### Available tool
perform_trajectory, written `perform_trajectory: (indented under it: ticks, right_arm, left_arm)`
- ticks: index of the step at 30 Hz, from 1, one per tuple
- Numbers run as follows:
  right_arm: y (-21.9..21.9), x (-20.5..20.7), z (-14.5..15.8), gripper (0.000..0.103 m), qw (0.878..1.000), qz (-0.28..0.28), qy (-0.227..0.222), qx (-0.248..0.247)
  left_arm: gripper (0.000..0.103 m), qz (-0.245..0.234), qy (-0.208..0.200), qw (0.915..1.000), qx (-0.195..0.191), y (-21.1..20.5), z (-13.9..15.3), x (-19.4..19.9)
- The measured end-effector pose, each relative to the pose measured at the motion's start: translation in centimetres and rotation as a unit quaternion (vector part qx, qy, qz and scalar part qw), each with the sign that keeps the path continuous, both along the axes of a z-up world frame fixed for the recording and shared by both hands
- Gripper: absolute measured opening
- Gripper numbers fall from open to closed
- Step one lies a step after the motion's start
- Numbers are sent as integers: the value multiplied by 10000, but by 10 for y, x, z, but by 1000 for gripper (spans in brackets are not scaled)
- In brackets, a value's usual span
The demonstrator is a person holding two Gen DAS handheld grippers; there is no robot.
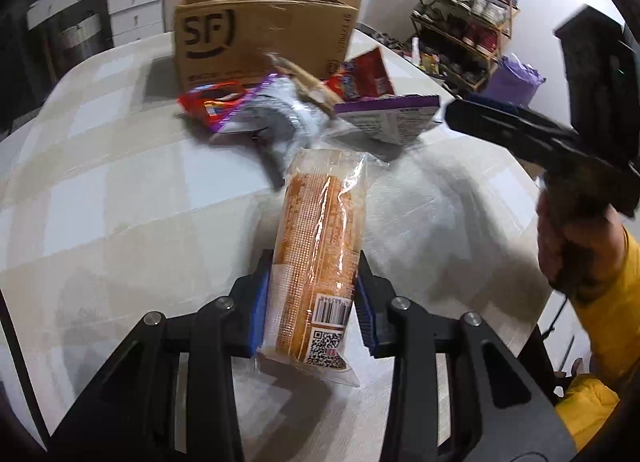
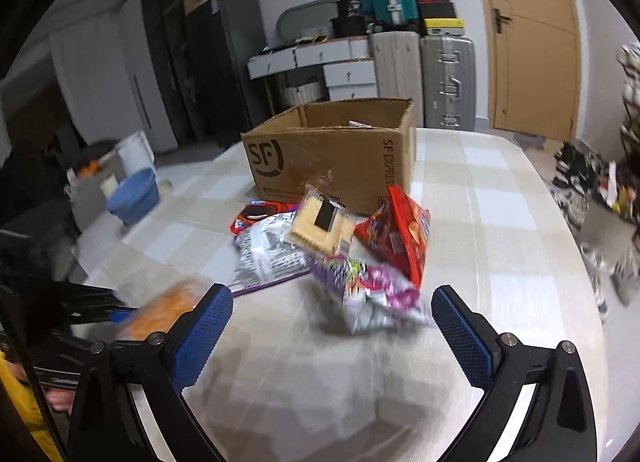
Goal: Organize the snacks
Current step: 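Grasp the purple-green candy bag with the right tool while the left tool holds the roll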
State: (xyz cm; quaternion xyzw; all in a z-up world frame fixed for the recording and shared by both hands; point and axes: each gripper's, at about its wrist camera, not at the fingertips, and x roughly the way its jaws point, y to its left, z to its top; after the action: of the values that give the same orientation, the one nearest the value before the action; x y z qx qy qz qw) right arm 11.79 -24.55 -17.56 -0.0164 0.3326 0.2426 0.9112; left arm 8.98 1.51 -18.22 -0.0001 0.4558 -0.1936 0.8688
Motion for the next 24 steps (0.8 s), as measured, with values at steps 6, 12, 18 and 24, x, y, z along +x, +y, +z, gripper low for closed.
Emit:
perform_trajectory:
  ticks: [6,12,18,24]
  right_arm:
    - [23,27,-18,91,9980,321,232,-495]
    - [38,41,-39,73,9930,171,522,-1043]
    - [27,44,-46,45,9923,-66,689,-1032]
    - [5,34,-38,39,9954,-22,918,-278]
  left_arm:
    - [33,326,57,9991,-253,33,3,-18]
    - [34,463,146,9979,-437,47,6,-28]
    - [34,545,59,9977,-399,47,15,-35]
    - [34,588,-34,9973,-443,44,25,-44]
